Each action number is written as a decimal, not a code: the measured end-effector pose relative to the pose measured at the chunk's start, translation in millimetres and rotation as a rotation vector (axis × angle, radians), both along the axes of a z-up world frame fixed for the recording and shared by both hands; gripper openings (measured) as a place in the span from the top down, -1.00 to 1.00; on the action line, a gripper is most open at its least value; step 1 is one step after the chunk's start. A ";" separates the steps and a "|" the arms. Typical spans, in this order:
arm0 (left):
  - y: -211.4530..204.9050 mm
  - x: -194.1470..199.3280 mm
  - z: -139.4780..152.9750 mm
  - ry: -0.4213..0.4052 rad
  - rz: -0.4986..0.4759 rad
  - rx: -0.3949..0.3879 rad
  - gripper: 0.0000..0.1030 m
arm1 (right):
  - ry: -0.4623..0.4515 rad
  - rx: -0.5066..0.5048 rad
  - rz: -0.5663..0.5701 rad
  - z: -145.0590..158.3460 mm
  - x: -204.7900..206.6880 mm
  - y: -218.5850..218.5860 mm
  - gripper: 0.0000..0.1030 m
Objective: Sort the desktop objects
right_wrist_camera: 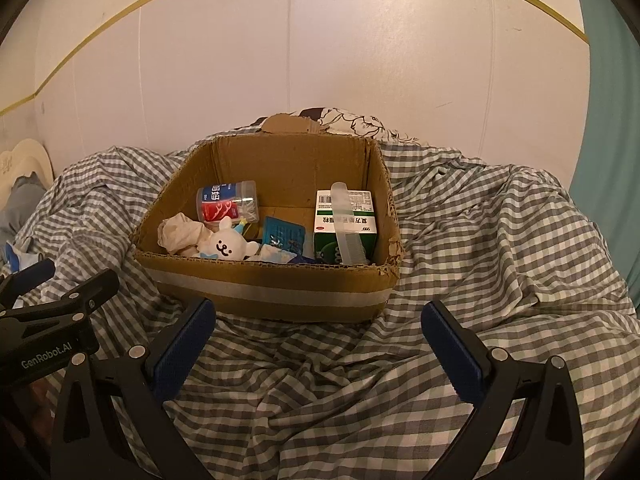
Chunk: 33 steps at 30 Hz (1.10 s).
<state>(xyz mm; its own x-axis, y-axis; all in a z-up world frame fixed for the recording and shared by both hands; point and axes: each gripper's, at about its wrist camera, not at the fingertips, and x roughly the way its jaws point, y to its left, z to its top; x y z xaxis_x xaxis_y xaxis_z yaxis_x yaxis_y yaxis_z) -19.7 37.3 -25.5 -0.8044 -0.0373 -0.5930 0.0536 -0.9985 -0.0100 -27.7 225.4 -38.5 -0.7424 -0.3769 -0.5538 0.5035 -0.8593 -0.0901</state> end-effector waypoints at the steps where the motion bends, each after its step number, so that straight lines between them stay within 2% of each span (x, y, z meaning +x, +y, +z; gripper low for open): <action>1: -0.7 -0.4 0.1 -0.002 -0.002 -0.001 -1.00 | -0.001 0.000 0.000 -0.4 -0.2 -0.1 -0.99; 33: -3.1 -1.4 -1.2 -0.004 0.003 -0.007 -1.00 | -0.007 0.009 0.001 -3.2 -2.5 3.2 -0.99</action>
